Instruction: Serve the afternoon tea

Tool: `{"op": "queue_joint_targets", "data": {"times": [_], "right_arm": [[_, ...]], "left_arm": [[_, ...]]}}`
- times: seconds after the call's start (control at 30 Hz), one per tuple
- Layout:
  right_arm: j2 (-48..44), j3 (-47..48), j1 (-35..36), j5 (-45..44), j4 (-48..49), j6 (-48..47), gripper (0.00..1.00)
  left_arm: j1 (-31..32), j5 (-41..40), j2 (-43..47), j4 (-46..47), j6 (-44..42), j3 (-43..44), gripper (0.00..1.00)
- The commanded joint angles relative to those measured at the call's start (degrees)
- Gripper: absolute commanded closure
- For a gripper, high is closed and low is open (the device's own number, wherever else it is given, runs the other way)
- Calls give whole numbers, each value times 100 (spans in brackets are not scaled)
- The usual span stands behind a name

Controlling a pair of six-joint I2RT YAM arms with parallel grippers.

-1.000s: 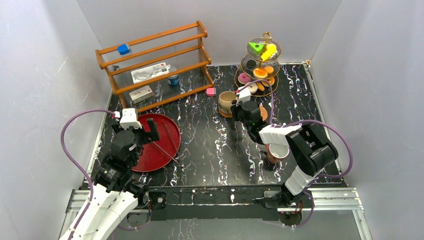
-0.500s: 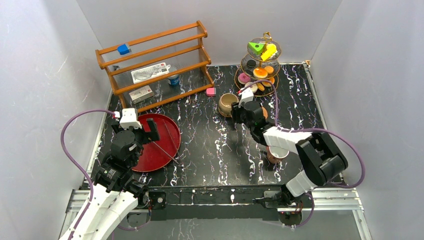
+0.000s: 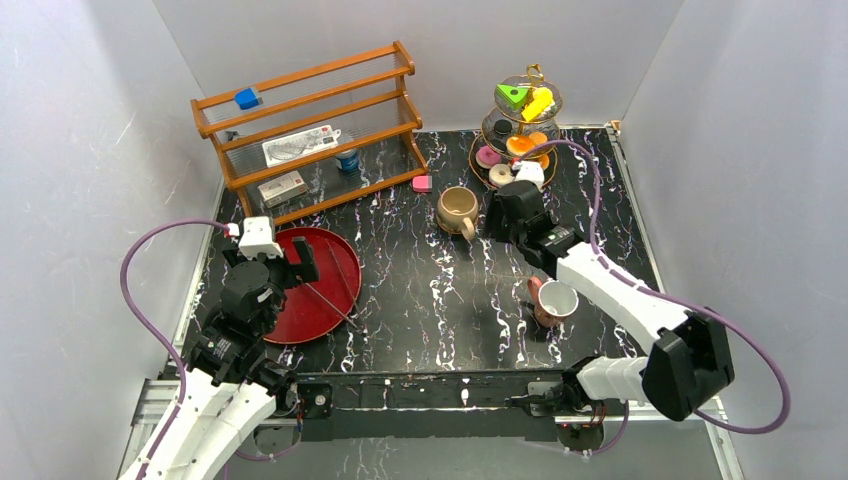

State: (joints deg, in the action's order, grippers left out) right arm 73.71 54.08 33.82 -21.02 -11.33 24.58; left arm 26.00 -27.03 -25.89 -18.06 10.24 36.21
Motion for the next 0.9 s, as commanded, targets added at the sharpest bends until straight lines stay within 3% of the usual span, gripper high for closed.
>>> {"op": "queue_joint_targets", "data": {"times": [0.0,0.1,0.33,0.57,0.87], "right_arm": [[-329,530,25,-699,-2338,1768,43],[-327,799,22,-883,-3532,2874,43],[-547,620,21,-860,-4372,4474,45],[-195,1190,25,-1044,-5969,5902,45],[-46,1279,20,-1360,-6635,6838,45]], "left_arm": [[19,-119,69,72,-13,115,5],[19,-101,109,74,-13,106,5],[19,-66,129,91,-13,104,5],[19,-34,140,110,-13,96,5],[19,-75,225,119,-31,79,5]]}}
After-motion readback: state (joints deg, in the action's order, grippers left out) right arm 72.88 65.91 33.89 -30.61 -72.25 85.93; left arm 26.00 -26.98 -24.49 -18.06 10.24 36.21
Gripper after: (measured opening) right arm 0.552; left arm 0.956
